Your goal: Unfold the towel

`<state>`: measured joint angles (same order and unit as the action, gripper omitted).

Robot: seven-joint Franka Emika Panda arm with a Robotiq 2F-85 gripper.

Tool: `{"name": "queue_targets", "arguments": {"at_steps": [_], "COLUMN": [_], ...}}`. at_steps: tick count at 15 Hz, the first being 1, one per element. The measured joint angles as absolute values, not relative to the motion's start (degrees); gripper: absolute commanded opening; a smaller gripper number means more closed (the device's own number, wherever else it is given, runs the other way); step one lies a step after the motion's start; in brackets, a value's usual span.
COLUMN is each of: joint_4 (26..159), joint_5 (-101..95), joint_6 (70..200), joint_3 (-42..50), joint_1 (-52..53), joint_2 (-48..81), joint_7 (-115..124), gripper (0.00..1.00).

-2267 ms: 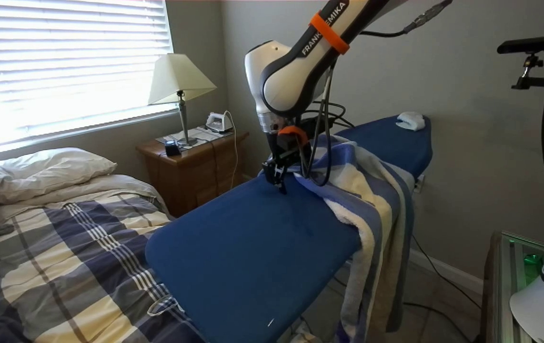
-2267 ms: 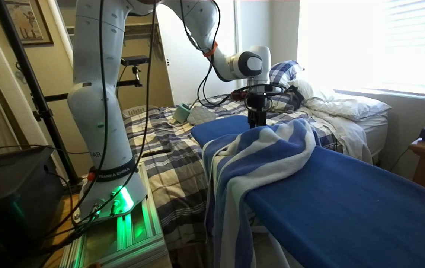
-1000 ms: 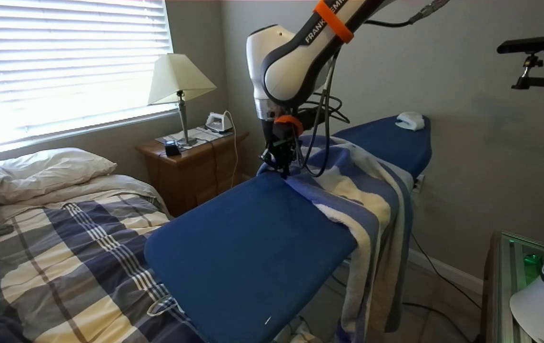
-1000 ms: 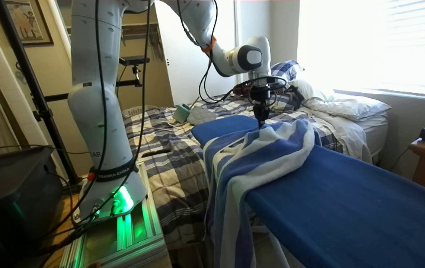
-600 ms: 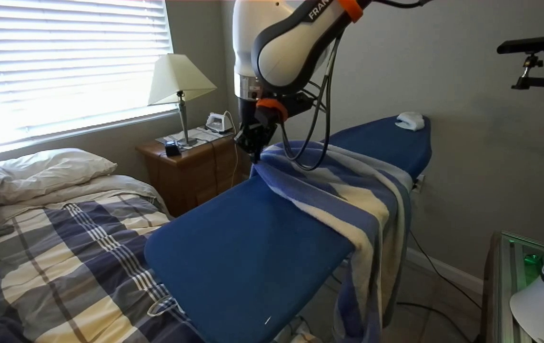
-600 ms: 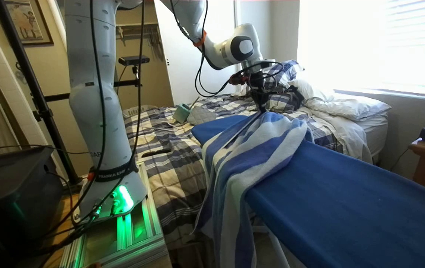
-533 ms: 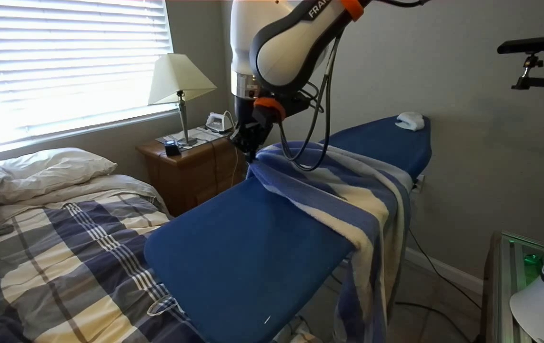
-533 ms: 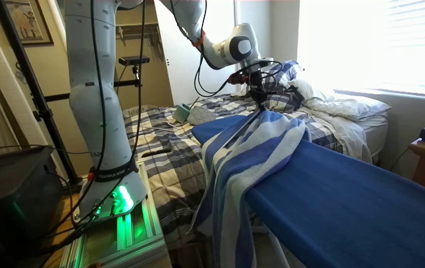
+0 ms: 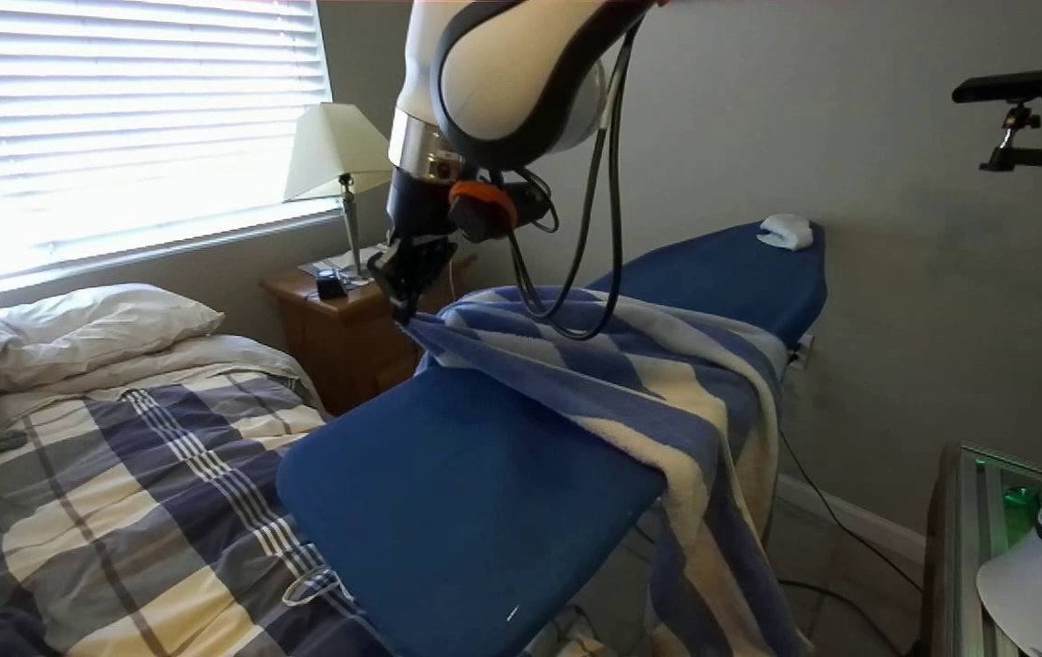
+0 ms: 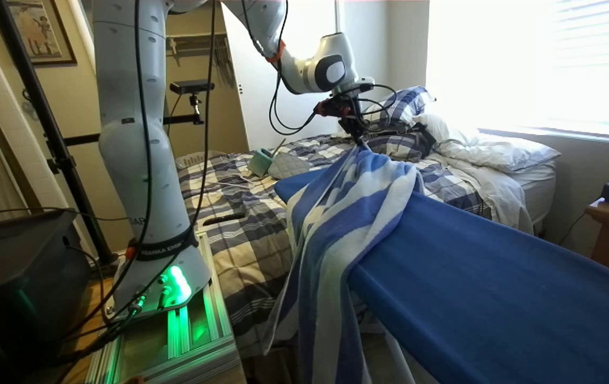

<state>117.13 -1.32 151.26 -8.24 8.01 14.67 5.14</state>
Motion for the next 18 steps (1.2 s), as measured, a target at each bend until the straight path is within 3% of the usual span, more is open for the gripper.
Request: {"name": "queue_targets", "arguments": {"at_steps": [9,18], "joint_4": [114.88,107.75], "joint_5": [31.67,48.90], "joint_6": [149.85,122.79], "joint_3": [-24.35,-20.87], "joint_1": [-4.56,-5.76], "joint_2": [16.85,19.92], "joint_7": [-32.77,-54.19], "gripper": [0.01,0.01]}}
